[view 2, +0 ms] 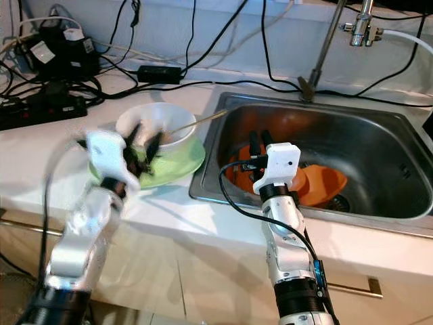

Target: Kitchen organization

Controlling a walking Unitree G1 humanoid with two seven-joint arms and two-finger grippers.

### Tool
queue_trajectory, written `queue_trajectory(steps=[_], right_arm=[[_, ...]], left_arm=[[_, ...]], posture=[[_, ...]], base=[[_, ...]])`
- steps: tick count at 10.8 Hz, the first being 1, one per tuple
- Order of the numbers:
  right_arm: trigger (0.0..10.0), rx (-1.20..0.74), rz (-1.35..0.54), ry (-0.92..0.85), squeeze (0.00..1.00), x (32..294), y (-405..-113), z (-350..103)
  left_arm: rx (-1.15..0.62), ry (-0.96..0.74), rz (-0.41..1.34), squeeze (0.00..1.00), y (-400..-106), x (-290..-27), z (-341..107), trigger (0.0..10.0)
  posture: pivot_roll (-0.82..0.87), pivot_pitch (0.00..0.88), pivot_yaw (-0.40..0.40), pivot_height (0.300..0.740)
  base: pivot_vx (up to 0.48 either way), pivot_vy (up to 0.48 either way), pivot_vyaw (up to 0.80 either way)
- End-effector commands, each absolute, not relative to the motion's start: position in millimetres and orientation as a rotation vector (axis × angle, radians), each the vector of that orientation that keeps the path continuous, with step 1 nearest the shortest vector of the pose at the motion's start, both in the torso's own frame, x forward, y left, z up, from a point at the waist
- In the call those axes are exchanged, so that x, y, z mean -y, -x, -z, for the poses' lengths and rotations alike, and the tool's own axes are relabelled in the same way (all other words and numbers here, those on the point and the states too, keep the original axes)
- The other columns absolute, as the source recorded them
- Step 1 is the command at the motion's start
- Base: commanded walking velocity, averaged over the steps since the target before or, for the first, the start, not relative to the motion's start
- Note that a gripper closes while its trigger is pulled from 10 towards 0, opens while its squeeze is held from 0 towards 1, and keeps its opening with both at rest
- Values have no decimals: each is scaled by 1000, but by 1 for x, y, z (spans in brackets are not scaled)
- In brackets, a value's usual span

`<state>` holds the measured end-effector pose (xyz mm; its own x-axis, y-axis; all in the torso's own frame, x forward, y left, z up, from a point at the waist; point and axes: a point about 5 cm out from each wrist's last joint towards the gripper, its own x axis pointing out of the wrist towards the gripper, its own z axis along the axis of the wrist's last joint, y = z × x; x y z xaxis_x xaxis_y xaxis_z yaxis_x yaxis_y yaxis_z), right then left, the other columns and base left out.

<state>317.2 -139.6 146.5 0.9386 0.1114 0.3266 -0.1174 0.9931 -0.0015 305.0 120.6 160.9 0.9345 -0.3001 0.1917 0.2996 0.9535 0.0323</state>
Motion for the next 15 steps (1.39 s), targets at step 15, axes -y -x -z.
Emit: queue_trajectory(steps=[15], right_arm=[[10000,346,-91,-44,0,143,-319,-148]], left_arm=[[428,-350,245,0,-298,-174,-219,10000]], posture=[[264,0,0,725]], base=[[0,0,0]])
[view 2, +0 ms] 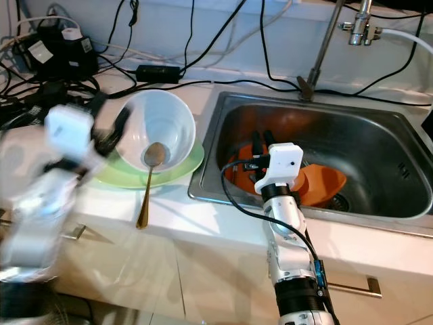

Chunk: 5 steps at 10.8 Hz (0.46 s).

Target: Kitchen organization

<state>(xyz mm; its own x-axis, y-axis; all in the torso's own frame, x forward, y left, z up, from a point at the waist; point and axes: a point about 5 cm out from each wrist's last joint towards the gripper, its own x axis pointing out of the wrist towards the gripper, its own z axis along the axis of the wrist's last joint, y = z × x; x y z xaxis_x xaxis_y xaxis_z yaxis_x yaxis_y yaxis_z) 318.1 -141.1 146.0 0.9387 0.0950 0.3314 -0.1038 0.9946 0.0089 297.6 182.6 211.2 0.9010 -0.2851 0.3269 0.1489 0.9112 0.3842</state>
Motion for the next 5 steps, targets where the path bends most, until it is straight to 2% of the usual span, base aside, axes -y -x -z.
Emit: queue_trajectory(steps=[1,3,5], right_arm=[[10000,343,-93,-47,0,142,-319,-147],[10000,334,-105,-52,0,140,-319,-145],[10000,328,-120,-56,0,136,-321,-144]], left_arm=[[415,-423,233,0,-290,-194,-216,10000],[363,-650,329,0,-271,-218,-210,10000],[285,-934,510,0,-260,-219,-196,10000]], posture=[[272,0,-1,725],[293,0,-11,725],[304,2,-14,725]], base=[[0,0,0],[0,0,0],[0,0,0]])
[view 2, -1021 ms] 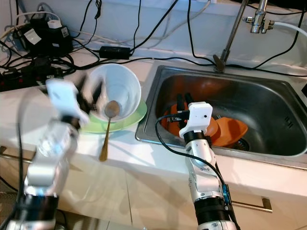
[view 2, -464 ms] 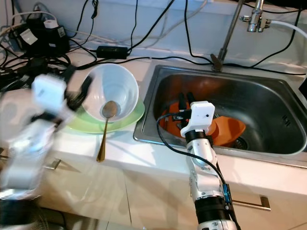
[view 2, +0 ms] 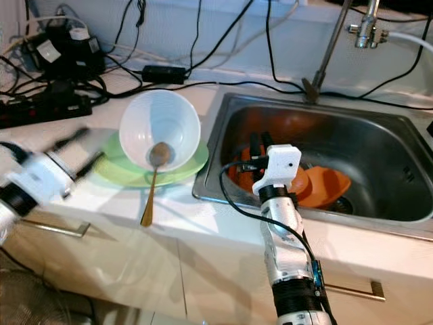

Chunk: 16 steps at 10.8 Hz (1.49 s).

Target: Kitchen organization

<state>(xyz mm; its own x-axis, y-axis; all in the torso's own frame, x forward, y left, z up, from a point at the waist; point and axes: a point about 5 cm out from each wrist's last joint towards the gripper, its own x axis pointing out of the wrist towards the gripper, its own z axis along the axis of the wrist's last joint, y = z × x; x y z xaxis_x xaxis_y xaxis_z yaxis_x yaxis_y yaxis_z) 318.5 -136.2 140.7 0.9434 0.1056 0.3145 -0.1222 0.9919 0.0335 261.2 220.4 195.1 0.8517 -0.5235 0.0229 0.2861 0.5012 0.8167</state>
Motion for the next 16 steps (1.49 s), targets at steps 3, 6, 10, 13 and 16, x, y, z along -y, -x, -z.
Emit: queue_trajectory(steps=[3,6,10,13,16], right_arm=[[10000,328,-126,-59,0,135,-321,-144],[10000,330,-117,-55,0,138,-320,-144],[10000,330,-118,-55,0,138,-320,-144],[10000,331,-118,-55,0,137,-320,-144],[10000,332,-112,-55,0,139,-319,-144]], left_arm=[[274,-975,670,0,-255,-197,-174,10000],[241,-1032,775,0,-252,-189,-161,10000],[197,-1171,840,0,-250,-193,-156,10000],[240,-1213,892,0,-258,-179,-157,10000],[250,-1270,949,0,-263,-175,-162,10000]], posture=[[292,5,-13,725],[280,6,-7,725],[283,13,-11,725],[275,9,-8,725],[269,4,-3,725]], base=[[0,0,0],[0,0,0],[0,0,0],[0,0,0],[0,0,0]])
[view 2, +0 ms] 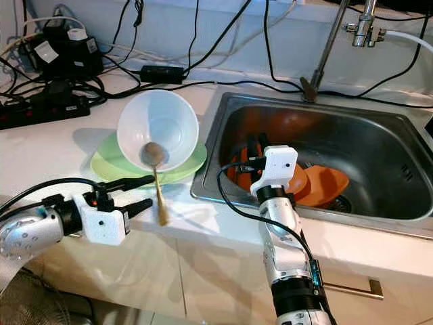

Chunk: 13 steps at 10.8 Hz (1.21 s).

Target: Kitchen organization

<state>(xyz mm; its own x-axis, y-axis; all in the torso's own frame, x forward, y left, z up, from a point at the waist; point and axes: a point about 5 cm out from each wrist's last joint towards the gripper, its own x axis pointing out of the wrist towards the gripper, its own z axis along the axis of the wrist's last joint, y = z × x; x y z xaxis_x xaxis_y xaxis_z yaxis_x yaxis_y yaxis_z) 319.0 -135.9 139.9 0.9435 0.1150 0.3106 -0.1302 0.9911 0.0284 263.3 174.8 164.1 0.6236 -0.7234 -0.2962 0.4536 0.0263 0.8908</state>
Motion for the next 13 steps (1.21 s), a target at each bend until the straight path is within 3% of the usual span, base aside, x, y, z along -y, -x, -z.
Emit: queue_trajectory(steps=[1,7,13], right_arm=[[10000,331,-113,-55,0,138,-319,-144],[10000,325,-119,-59,0,137,-319,-143],[10000,328,-117,-59,0,137,-318,-143]], left_arm=[[245,-1279,964,0,-264,-174,-161,10000],[106,-1336,1075,0,-267,-184,-165,10000],[134,-1360,1199,0,-284,-152,-161,10000]], posture=[[269,5,-1,725],[276,6,-2,725],[250,2,7,725]], base=[[0,0,0],[0,0,0],[0,0,0]])
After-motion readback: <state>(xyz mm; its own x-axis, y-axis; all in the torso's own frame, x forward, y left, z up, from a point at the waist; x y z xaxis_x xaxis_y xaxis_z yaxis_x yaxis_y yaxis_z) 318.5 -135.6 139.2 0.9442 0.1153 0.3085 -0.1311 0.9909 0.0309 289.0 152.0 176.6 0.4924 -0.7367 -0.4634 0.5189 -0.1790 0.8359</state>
